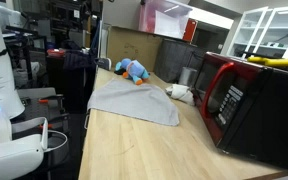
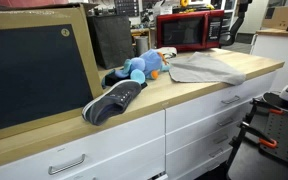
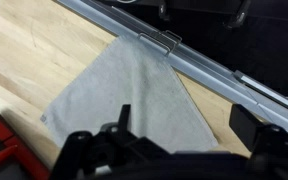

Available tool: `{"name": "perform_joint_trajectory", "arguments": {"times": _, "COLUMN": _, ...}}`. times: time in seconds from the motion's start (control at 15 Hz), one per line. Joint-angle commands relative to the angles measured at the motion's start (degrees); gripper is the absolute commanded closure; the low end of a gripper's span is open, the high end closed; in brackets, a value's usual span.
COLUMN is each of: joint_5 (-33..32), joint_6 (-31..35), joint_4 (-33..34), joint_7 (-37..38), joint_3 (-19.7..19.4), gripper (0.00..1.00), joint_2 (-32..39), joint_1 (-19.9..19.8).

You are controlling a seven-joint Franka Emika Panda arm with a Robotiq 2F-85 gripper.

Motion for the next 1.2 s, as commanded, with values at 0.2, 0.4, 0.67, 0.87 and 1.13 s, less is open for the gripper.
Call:
{"name": "perform_joint_trajectory", "arguments": {"times": 0.2, "joint_5": -0.5, "joint_6": -0.3, "joint_4": 0.2, "joint_7": 0.6, "joint_3": -0.8, "gripper": 0.0, "joint_2": 0.1, "joint_1": 1.1}}
{"name": "perform_joint_trajectory", "arguments": {"times": 0.4, "joint_5": -0.5, "joint_6": -0.3, "joint_4": 0.2, "joint_7": 0.6, "joint_3": -0.8, "gripper": 0.0, "joint_2": 0.1, "joint_1": 1.1}}
{"name": "perform_joint_trajectory", "arguments": {"times": 0.67, "joint_5": -0.7, "joint_6": -1.2, "joint_4": 0.1, "joint_7": 2.3, "joint_3": 0.4, "gripper": 0.0, "joint_2": 3.1, "joint_1": 1.1}}
{"name": "perform_joint_trajectory", "arguments": {"times": 0.87, "joint_5": -1.5, "joint_6": 0.6, "joint_4": -1.4, "joint_7": 3.5, "joint_3": 0.9, "gripper": 0.0, "joint_2": 5.2, "joint_1": 1.0}}
{"name": "perform_joint_trajectory", "arguments": {"times": 1.13, "joint_5": -3.5, "joint_6": 3.9, "joint_4": -3.6, "joint_7": 7.5, "joint_3": 2.2, "gripper": 0.0, "joint_2": 9.5, "joint_1": 0.7}}
